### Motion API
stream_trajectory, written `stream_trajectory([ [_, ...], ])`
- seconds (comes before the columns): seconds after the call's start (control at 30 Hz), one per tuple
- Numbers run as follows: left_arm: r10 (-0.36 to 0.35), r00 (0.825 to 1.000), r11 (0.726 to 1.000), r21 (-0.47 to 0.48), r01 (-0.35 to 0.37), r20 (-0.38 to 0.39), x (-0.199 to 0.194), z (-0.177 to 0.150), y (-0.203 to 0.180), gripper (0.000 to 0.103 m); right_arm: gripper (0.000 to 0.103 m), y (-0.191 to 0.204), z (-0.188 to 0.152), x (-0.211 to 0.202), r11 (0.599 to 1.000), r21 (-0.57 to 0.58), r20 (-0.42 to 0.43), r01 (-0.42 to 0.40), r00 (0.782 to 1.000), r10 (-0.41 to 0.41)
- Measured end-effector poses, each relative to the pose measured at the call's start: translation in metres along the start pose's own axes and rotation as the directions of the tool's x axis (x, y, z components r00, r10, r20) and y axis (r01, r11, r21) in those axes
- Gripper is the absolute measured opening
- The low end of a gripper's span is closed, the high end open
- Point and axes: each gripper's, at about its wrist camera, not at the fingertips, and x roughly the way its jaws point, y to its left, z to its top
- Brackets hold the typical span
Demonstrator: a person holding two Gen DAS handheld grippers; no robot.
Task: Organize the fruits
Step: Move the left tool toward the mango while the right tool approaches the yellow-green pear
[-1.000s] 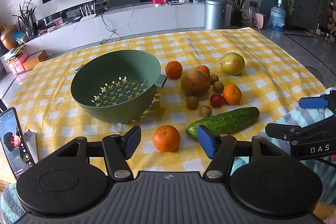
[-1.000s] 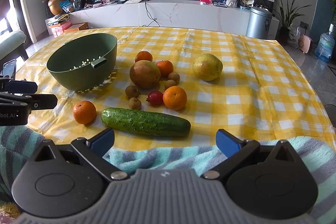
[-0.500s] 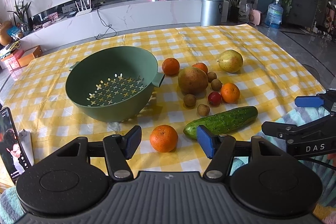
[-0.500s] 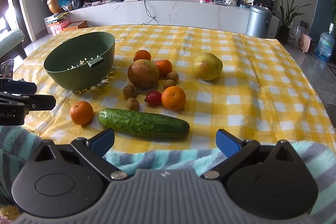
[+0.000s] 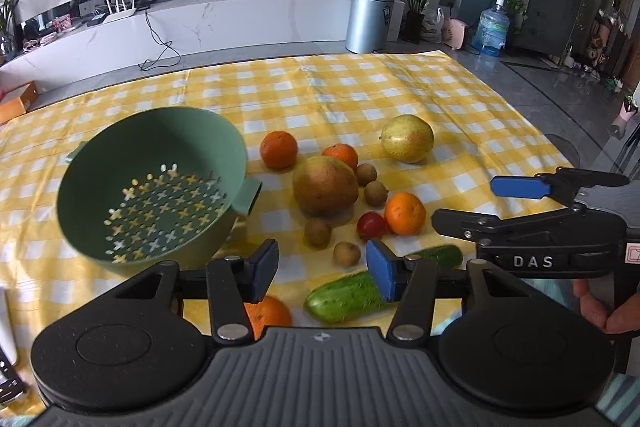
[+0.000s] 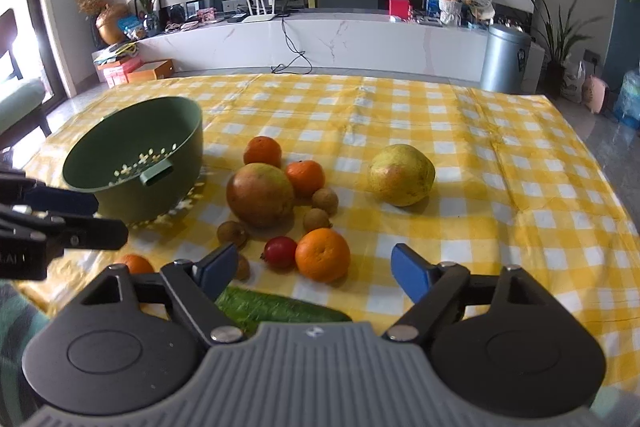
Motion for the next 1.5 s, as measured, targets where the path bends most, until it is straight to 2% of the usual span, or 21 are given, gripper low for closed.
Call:
stream_trajectory([
  [0.13, -0.014, 1.0, 1.0, -0.01, 0.014, 0.017, 0.02, 0.015, -0.006, 0.062, 0.076, -0.015, 0.018, 0.021, 0.999, 0.044, -0.018, 0.003, 1.0, -0.003],
  [0.2, -0.015, 1.0, 1.0, -0.008, 0.015, 0.009, 0.033, 0.02, -0.011, 0.069, 0.076, -0.023, 0.029, 0.034, 0.998, 0.054, -0.02, 0.02, 1.0, -0.019],
  [0.43, 0.065, 0.997, 0.996, -0.065, -0.067, -0.03, 0.079, 0.029, -0.017, 0.071, 0.08, -0.048, 0.055, 0.073, 0.994, 0.072, -0.019, 0.082, 0.997, -0.081],
  [0.5, 0.114, 0.993, 0.992, -0.057, -0.116, -0.041, 0.089, 0.03, -0.021, 0.072, 0.083, -0.056, 0.056, 0.084, 0.992, 0.101, -0.022, 0.08, 0.997, -0.078],
  [0.73, 0.201, 0.978, 0.979, -0.008, -0.202, -0.065, 0.117, 0.03, -0.033, 0.074, 0.083, -0.077, 0.047, 0.115, 0.981, 0.178, -0.056, 0.079, 0.996, -0.07],
  [0.9, 0.209, 0.976, 0.978, 0.03, -0.207, -0.06, 0.124, 0.03, -0.038, 0.078, 0.083, -0.087, 0.05, 0.128, 0.967, 0.251, -0.037, 0.054, 0.998, -0.046],
  [1.07, 0.2, 0.977, 0.98, 0.019, -0.199, -0.069, 0.132, 0.034, -0.04, 0.08, 0.082, -0.085, 0.054, 0.143, 0.962, 0.268, -0.051, 0.057, 0.998, -0.044],
  [1.17, 0.199, 0.978, 0.98, 0.028, -0.198, -0.063, 0.135, 0.034, -0.041, 0.08, 0.078, -0.087, 0.053, 0.147, 0.961, 0.271, -0.061, 0.063, 0.997, -0.049],
  [1.2, 0.2, 0.978, 0.98, 0.031, -0.198, -0.063, 0.135, 0.034, -0.041, 0.08, 0.07, -0.088, 0.052, 0.147, 0.959, 0.274, -0.067, 0.067, 0.997, -0.05],
  [1.23, 0.201, 0.977, 0.979, 0.033, -0.199, -0.064, 0.135, 0.034, -0.041, 0.08, 0.067, -0.089, 0.052, 0.149, 0.958, 0.28, -0.073, 0.066, 0.996, -0.047],
  [1.5, 0.195, 0.98, 0.981, 0.024, -0.194, -0.046, 0.134, 0.031, -0.04, 0.077, 0.065, -0.097, 0.046, 0.147, 0.938, 0.345, -0.081, 0.034, 0.997, -0.007],
])
